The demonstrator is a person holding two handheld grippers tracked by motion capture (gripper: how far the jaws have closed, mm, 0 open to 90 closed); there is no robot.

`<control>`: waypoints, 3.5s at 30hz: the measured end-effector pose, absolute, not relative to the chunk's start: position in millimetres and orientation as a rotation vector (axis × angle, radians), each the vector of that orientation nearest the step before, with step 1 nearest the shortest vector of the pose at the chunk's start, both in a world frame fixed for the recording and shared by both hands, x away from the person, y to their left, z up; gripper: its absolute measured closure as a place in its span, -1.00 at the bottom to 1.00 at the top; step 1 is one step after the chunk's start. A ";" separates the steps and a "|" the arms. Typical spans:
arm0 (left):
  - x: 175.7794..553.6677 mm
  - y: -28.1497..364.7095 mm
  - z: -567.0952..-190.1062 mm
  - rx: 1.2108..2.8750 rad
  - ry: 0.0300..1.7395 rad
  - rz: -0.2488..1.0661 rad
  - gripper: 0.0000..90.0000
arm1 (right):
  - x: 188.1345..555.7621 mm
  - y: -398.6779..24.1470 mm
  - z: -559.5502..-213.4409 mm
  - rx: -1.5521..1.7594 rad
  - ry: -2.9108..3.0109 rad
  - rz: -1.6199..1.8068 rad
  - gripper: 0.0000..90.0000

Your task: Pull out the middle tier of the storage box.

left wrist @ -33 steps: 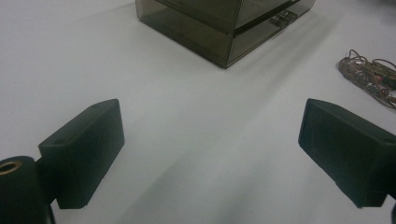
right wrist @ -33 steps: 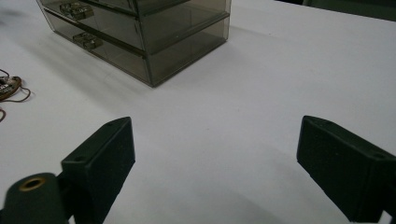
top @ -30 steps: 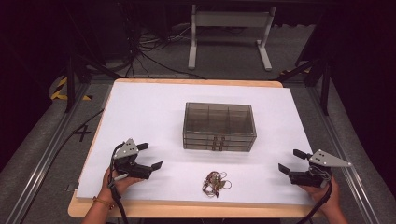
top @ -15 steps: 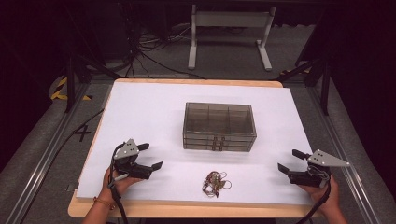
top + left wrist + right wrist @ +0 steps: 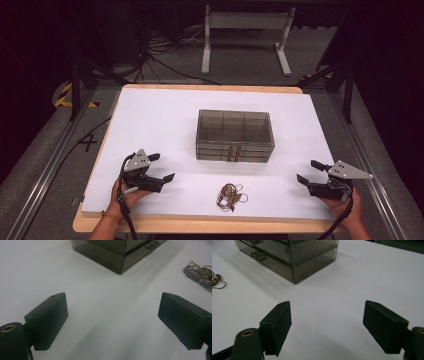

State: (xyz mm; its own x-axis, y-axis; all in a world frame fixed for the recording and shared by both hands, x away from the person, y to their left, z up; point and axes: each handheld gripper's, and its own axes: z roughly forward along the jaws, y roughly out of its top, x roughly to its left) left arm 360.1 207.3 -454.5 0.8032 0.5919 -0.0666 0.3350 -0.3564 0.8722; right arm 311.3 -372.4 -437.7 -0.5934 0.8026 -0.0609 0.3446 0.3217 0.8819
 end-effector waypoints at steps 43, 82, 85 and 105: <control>412.4 151.4 -376.6 1.983 0.498 0.304 0.30 | 323.5 -227.3 -416.4 0.375 2.138 0.983 0.14; 440.0 121.8 -369.9 2.065 0.513 0.270 0.75 | 331.9 -139.0 -451.4 0.058 1.908 0.458 0.72; 440.4 122.5 -370.4 2.058 0.520 0.267 0.78 | 331.4 -136.2 -453.6 0.028 1.889 0.413 0.72; 438.6 120.7 -369.7 2.072 0.520 0.305 0.86 | 328.3 -128.9 -458.3 -0.021 1.836 0.308 0.78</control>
State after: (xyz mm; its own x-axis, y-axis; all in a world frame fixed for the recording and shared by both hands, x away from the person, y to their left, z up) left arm 438.6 120.7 -369.7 0.8787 0.4773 0.0099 0.2422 -0.4635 0.8523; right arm 328.3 -128.9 -458.3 -0.2869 0.1441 -0.9471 -0.1727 0.9647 0.1991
